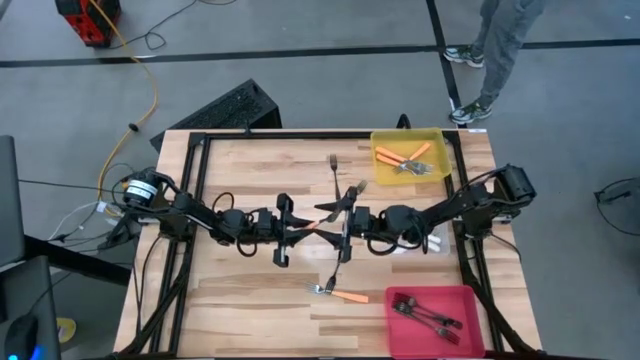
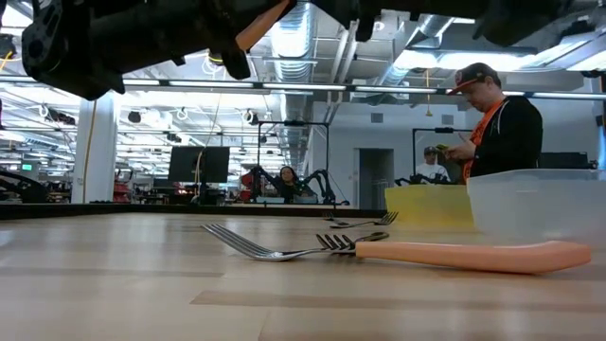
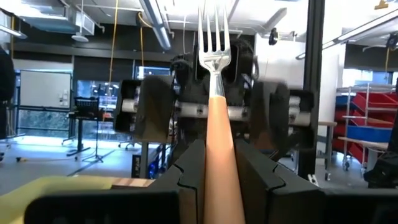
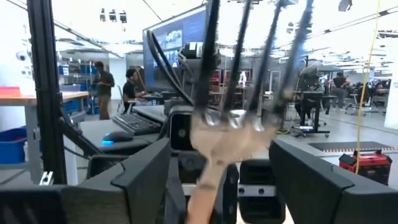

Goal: Sort silverware by color (type)
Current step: Put the orange fork into the yellow bin

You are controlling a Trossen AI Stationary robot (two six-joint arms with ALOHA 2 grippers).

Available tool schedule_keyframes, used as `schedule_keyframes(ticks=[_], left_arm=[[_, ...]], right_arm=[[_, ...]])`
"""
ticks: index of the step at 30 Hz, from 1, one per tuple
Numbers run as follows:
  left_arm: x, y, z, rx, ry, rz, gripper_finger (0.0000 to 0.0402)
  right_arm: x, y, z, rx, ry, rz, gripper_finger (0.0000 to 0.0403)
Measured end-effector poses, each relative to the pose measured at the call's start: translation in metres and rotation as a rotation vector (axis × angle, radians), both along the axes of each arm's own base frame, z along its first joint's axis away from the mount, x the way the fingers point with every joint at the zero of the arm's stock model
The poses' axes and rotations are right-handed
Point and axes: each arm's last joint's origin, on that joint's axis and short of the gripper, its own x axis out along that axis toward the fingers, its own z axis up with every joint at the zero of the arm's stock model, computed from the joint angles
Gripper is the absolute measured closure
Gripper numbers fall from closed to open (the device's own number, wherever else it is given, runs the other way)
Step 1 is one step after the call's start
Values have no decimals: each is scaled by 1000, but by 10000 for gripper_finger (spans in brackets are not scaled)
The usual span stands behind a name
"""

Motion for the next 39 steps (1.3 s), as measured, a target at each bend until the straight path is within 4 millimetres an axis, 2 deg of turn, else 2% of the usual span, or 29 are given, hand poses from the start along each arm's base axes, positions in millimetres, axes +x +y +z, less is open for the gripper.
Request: schedule_keyframes(ticks=[4, 7, 10, 14, 21, 24, 34, 39], left_arm=[[0, 0, 0, 1, 6, 17, 356], [0, 0, 0, 2, 2, 19, 356], [0, 0, 0, 3, 4, 19, 356], [0, 0, -1, 14, 7, 23, 353], [0, 0, -1, 9, 10, 21, 349], [1, 0, -2, -11, 28, 24, 333], [2, 0, -8, -17, 88, 22, 190], [3, 0, -10, -24, 118, 20, 136]], right_arm=[[4, 1, 4, -8, 21, -1, 125], [8, 2, 4, -21, 67, -1, 162], [11, 2, 5, -29, 105, -1, 223], [11, 5, 6, -24, 103, 10, 336], [11, 5, 6, -13, 106, 4, 338], [11, 5, 5, -19, 115, -11, 338], [11, 3, 3, -22, 140, -59, 338], [9, 1, 5, -30, 172, -87, 338]])
